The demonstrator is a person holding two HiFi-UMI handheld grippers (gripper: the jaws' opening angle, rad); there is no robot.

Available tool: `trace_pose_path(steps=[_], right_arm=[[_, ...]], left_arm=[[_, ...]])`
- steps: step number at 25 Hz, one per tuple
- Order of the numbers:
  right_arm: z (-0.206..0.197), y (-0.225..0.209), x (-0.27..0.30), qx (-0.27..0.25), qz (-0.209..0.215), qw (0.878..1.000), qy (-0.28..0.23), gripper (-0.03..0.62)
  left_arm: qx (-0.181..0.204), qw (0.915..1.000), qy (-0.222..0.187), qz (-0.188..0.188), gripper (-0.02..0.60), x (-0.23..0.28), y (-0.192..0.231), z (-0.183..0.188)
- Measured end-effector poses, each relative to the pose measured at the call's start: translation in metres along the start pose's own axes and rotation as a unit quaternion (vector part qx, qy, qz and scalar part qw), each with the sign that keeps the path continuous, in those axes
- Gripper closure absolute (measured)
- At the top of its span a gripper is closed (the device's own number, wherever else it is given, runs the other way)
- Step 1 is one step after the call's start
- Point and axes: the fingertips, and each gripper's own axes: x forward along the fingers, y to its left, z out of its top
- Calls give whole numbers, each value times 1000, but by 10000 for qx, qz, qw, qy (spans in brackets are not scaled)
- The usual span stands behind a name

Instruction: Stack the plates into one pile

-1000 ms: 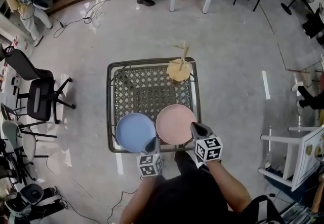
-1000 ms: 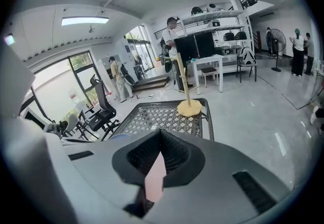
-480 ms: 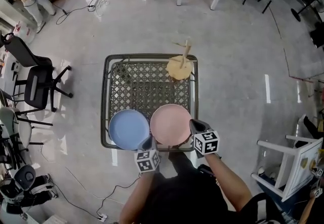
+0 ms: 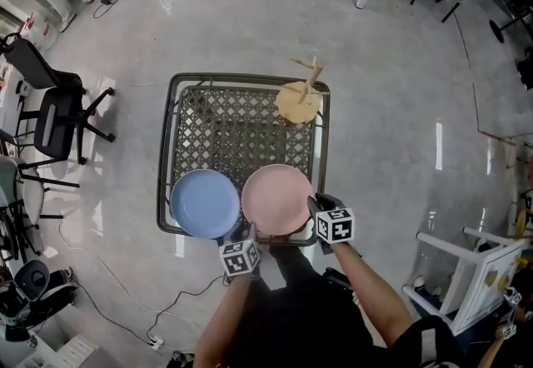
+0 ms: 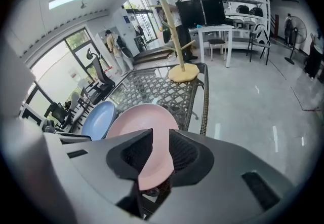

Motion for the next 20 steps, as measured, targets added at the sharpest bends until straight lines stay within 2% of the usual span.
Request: trace_pose_path(steps=[8,15,20], right_arm=[[-35,-27,35,10,-111,9985,528,505],[-49,-32,49,104,-59,9970,766,505],[-58,-33,56,155,-63,9959,886,505]], left_arm=[[-105,9992,313,239,448,33,10,-26],[-370,9978,463,306,442,49,17,-37],[-417,9969,560,348,443,57,21,-40]])
